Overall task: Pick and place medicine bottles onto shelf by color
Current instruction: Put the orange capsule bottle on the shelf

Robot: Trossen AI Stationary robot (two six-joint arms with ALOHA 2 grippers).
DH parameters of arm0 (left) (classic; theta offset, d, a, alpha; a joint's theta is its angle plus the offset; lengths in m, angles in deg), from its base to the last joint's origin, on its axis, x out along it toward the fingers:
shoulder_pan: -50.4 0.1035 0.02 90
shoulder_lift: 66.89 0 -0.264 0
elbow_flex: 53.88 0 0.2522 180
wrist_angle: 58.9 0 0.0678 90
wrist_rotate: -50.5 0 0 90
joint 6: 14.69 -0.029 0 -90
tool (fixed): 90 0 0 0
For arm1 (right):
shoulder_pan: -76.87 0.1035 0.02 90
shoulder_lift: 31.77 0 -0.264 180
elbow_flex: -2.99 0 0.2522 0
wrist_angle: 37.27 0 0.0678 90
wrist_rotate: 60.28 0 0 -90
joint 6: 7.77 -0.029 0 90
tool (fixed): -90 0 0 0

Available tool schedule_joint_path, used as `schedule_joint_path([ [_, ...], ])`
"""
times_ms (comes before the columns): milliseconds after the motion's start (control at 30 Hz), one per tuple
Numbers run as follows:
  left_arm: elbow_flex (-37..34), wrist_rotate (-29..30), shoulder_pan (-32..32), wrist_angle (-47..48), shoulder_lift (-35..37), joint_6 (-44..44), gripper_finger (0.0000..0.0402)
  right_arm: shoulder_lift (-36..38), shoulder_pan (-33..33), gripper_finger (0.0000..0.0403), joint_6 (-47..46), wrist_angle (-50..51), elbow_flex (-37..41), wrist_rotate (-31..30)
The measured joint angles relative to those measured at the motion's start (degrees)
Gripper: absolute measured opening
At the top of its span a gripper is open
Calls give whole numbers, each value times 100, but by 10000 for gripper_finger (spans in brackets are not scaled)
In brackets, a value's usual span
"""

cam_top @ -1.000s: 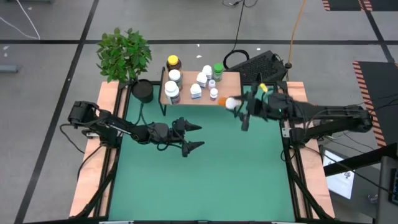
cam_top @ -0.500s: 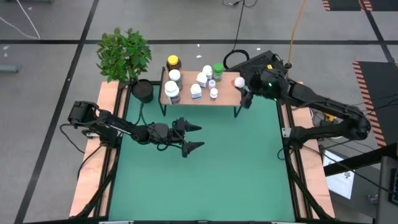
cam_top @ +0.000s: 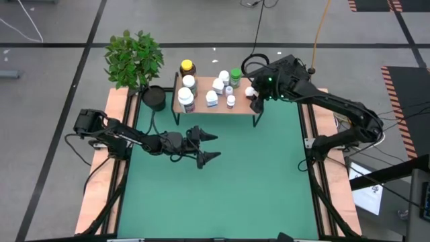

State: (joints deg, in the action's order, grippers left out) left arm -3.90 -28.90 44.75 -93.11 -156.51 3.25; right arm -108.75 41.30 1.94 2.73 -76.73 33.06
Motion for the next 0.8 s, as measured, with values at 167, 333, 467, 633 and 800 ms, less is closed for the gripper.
schedule_joint_path([
  [167, 0, -7, -11, 34, 0, 22, 395, -58, 0, 204, 5, -51, -2, 19],
  [333, 0, -10, -44, 41, 0, 24, 395, -29, 0, 230, 14, -24, -3, 6],
  [467, 0, -14, -44, 41, 0, 24, 395, -29, 0, 273, 94, -41, -4, -1],
  [633, -2, -10, -5, 222, 237, 14, 395, 7, 2, 315, -4, -75, -4, -12],
  [800, -2, -22, -91, 1116, 798, -436, 390, 381, 188, 320, 49, -204, 103, -23],
])
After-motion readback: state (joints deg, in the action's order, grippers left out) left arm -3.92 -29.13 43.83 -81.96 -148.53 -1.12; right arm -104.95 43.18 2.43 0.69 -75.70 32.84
